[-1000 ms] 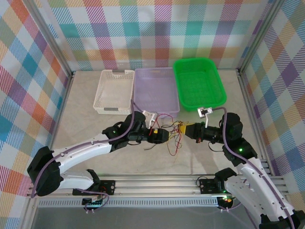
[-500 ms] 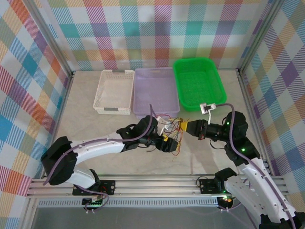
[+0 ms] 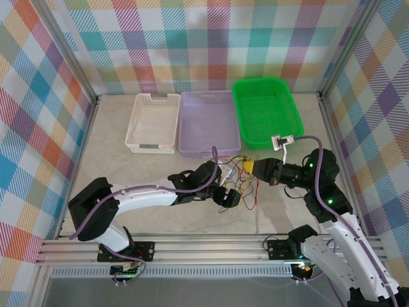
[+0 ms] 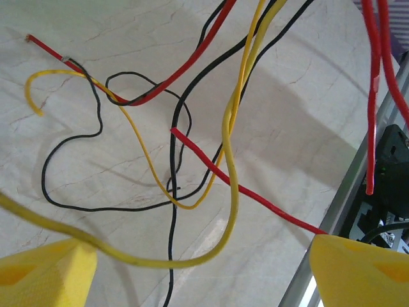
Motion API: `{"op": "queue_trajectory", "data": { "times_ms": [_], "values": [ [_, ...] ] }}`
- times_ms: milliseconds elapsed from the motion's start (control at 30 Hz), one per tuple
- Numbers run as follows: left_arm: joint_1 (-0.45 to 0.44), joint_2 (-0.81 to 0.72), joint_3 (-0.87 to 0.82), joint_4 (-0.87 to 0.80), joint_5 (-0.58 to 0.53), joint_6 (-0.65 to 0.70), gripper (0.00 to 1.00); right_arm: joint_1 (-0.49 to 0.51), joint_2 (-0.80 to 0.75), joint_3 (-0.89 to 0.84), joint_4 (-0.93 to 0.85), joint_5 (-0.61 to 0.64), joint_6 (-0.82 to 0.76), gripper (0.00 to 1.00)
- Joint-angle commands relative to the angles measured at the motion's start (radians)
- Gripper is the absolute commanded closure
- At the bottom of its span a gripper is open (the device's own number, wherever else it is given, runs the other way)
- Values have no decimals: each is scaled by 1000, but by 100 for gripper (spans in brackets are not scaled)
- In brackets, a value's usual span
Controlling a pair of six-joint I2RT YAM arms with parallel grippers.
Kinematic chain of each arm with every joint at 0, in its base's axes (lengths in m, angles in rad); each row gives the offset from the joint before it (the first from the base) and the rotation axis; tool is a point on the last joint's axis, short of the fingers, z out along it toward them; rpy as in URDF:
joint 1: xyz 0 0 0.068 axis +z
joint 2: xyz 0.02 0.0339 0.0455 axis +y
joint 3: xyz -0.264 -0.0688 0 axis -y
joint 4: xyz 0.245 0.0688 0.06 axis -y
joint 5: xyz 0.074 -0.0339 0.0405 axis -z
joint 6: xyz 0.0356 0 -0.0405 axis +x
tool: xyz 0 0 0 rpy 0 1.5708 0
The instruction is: Untangle the cables
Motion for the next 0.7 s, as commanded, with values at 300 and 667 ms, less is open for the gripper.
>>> {"op": "queue_trajectory", "data": {
  "times_ms": [300, 667],
  "values": [
    [-39, -163, -175, 355, 264, -106, 9, 3, 13, 73, 21, 41, 49, 100],
    [-139, -75, -31, 99, 66, -29, 5, 14, 20, 94, -7, 73, 36, 100]
  ]
}}
